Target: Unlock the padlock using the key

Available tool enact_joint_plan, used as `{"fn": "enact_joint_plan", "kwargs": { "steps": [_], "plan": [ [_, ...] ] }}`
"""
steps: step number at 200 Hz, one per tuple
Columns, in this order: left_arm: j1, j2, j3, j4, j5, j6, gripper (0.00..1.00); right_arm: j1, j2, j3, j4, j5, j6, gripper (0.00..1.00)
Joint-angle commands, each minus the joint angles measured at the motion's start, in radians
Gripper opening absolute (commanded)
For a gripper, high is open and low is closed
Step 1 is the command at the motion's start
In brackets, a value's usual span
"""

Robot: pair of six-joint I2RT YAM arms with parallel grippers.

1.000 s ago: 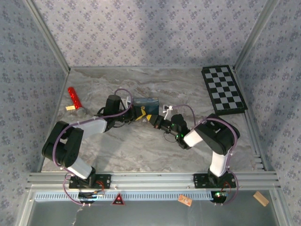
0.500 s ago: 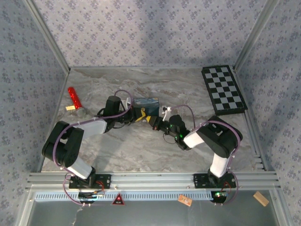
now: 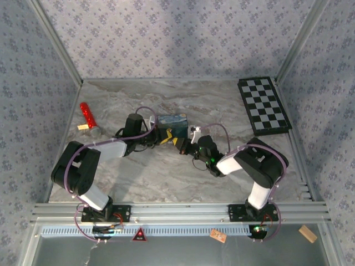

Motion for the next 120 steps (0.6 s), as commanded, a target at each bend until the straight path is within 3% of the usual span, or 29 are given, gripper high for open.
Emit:
{"fn": "enact_joint_plan", "kwargs": {
  "steps": [1, 120],
  "plan": [
    [-0.049, -0.006, 0.027, 0.084, 0.086, -0.011, 0.0, 0.065, -0.043, 0.055, -0.046, -0.066, -0.079, 0.0],
    [-0.054, -0.01, 0.042, 0.063, 0.086, -0.021, 0.0, 0.098, -0.097, 0.066, -0.151, -0.002, -0.179, 0.0]
  ]
}}
